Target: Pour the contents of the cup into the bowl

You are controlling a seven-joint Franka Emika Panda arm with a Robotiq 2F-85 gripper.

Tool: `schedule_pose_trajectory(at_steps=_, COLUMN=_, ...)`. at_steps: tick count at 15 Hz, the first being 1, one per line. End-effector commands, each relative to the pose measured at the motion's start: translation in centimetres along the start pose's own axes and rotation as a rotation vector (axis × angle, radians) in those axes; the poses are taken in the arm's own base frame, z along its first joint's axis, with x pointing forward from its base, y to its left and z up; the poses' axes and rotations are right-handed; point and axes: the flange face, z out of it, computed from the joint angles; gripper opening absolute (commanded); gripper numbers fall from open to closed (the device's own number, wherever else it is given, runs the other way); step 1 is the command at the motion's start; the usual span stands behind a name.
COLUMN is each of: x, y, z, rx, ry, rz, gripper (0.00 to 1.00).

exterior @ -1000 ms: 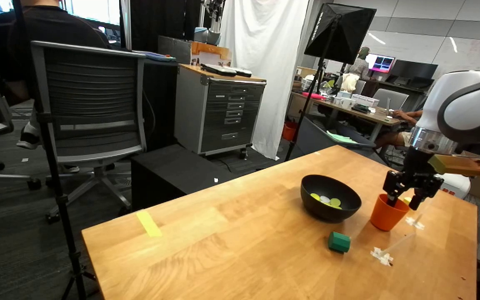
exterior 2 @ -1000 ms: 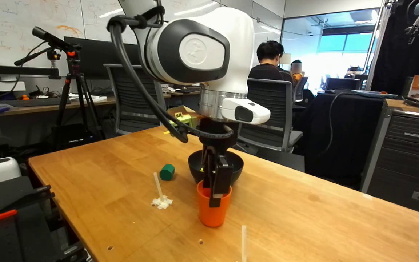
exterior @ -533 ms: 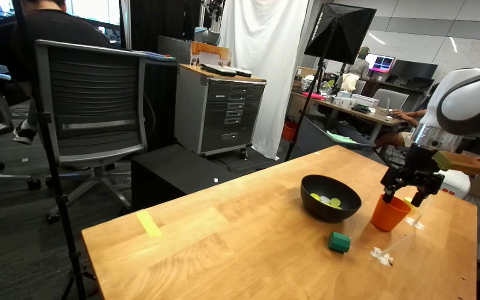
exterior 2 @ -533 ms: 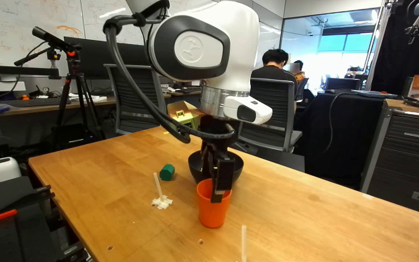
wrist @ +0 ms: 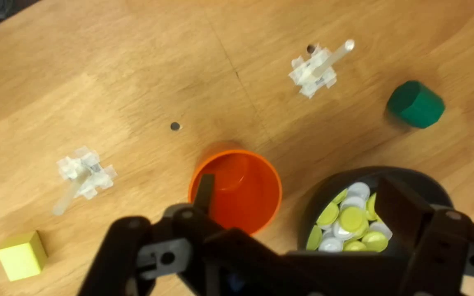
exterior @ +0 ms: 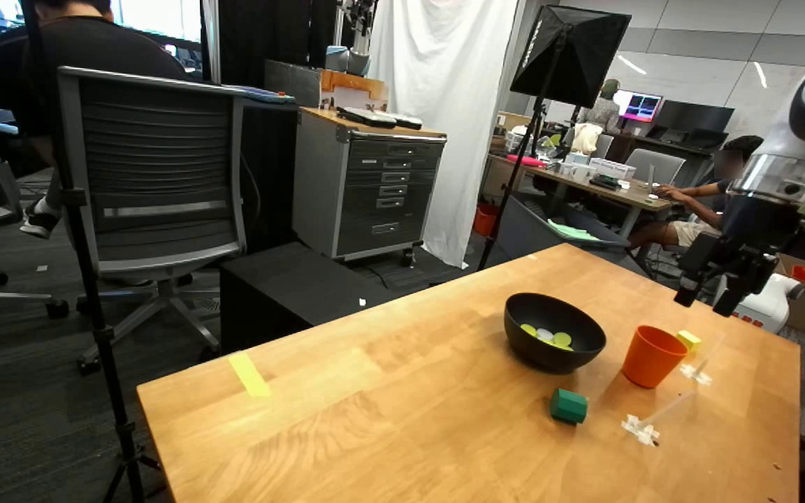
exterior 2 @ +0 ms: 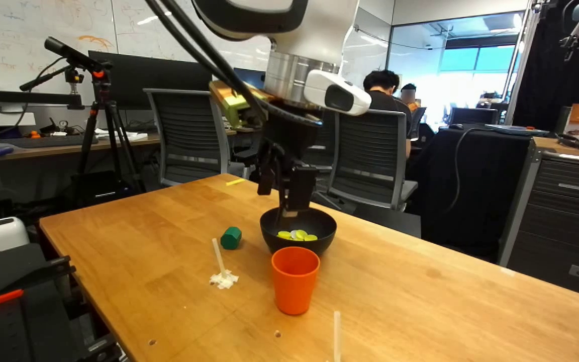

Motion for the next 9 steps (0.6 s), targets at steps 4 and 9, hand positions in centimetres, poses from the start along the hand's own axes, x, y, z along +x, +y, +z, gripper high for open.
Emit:
schedule_pose_trajectory(at_steps=4, x=-6.1, y=-1.5, z=-2.7, rx=-0.057, ry=-0.186, rz=-0.13, gripper=1.0)
schedule_pose_trajectory(at_steps=9, x=-4.6, y=-1.2, z=-1.3, rx=-0.042, ry=-0.174, rz=-0.101, gripper=1.0)
